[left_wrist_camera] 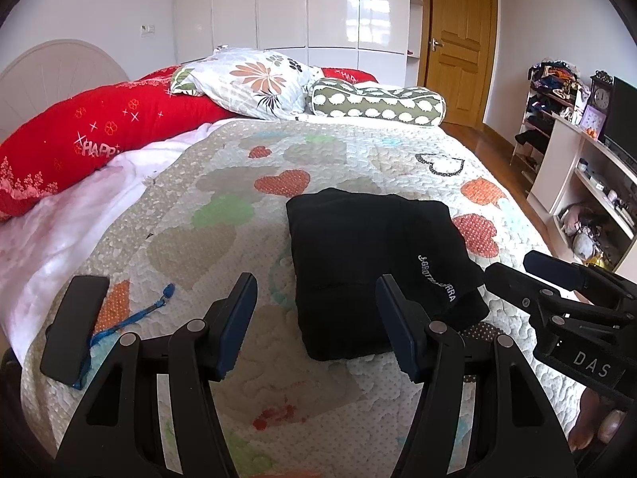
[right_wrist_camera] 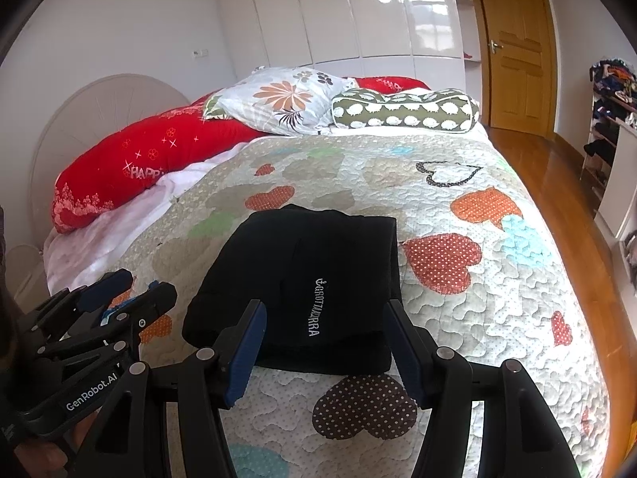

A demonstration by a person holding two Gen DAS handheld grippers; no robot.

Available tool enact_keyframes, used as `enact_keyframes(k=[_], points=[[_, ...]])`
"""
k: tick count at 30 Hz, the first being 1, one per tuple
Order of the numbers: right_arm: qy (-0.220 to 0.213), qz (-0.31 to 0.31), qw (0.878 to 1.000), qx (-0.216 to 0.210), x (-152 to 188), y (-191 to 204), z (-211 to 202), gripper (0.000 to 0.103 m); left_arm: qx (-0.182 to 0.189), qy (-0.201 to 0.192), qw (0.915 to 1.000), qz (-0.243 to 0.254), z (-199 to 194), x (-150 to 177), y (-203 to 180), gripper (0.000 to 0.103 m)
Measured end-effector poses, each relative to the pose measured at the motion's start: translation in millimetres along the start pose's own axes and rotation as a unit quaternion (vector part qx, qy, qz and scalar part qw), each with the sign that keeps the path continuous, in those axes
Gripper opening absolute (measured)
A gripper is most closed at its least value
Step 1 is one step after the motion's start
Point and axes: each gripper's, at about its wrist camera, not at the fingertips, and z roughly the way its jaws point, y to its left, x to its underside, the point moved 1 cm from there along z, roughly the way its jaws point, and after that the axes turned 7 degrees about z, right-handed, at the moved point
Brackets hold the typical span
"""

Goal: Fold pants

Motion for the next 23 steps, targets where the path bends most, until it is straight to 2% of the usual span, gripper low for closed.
enact_keyframes(k=[23], points=[[0.008, 0.010, 1.000, 0.007, 9.2, -11.0, -5.6, 0.060, 0.019, 0.004, 0.9998, -0.004, -3.4, 8.9, -0.5, 0.062]])
